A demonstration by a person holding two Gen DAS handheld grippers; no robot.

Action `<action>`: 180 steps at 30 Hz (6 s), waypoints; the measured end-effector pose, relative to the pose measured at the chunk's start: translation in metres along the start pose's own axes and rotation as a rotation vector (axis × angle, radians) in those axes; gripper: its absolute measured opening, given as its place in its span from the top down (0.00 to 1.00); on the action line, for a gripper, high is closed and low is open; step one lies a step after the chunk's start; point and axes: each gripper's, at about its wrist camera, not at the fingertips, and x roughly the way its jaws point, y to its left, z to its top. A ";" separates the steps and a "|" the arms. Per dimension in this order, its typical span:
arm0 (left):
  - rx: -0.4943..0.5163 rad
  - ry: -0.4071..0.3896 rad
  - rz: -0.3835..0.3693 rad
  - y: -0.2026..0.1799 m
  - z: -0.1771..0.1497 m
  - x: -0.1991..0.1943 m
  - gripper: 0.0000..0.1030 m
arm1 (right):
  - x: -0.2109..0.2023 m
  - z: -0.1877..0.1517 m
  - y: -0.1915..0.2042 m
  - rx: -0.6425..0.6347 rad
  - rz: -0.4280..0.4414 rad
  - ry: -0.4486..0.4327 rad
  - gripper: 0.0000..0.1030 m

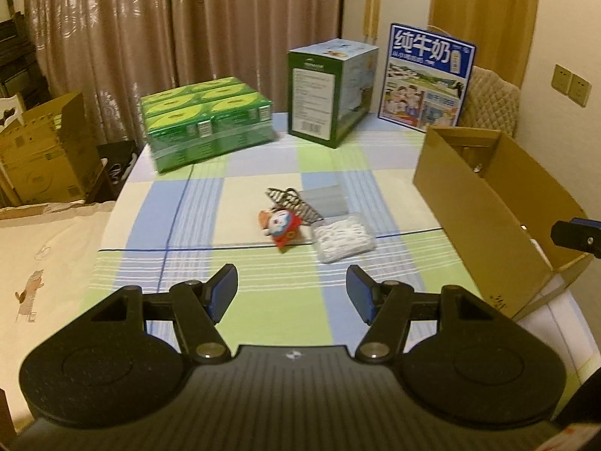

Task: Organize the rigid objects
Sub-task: 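Withdraw both tools from the box back over the table, then move the right tool toward the clear box of white floss picks, then grasp the clear floss-pick box with the right tool while the left tool approaches the red Doraemon figure, then close the left tool on the red Doraemon figure, then carry the Doraemon figure and the floss-pick box over the cardboard box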

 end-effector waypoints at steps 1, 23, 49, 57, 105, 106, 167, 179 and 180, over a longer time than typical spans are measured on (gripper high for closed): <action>-0.004 0.002 0.004 0.003 -0.001 0.001 0.42 | 0.003 -0.001 0.003 -0.003 0.004 0.004 0.42; -0.031 0.074 0.025 0.029 -0.015 0.063 0.34 | 0.086 -0.021 0.036 -0.069 0.006 0.093 0.24; -0.120 0.047 0.065 0.063 -0.014 0.170 0.08 | 0.211 -0.038 0.046 -0.109 0.007 0.134 0.09; -0.160 0.023 0.064 0.076 -0.002 0.192 0.07 | 0.250 -0.041 0.051 -0.138 0.005 0.141 0.07; 0.044 -0.068 -0.070 0.021 0.006 0.241 0.44 | 0.253 -0.062 -0.007 -0.045 -0.115 0.100 0.19; 0.047 -0.065 -0.065 0.020 0.006 0.243 0.46 | 0.253 -0.061 -0.007 -0.044 -0.115 0.098 0.19; 0.085 0.016 0.058 -0.034 -0.069 0.147 0.61 | 0.160 -0.089 0.003 -0.076 -0.068 0.134 0.19; 0.053 -0.019 0.019 -0.039 -0.067 0.118 0.61 | 0.137 -0.069 0.014 -0.119 -0.059 0.088 0.19; 0.044 -0.023 0.018 -0.039 -0.065 0.114 0.61 | 0.134 -0.066 0.016 -0.126 -0.057 0.084 0.19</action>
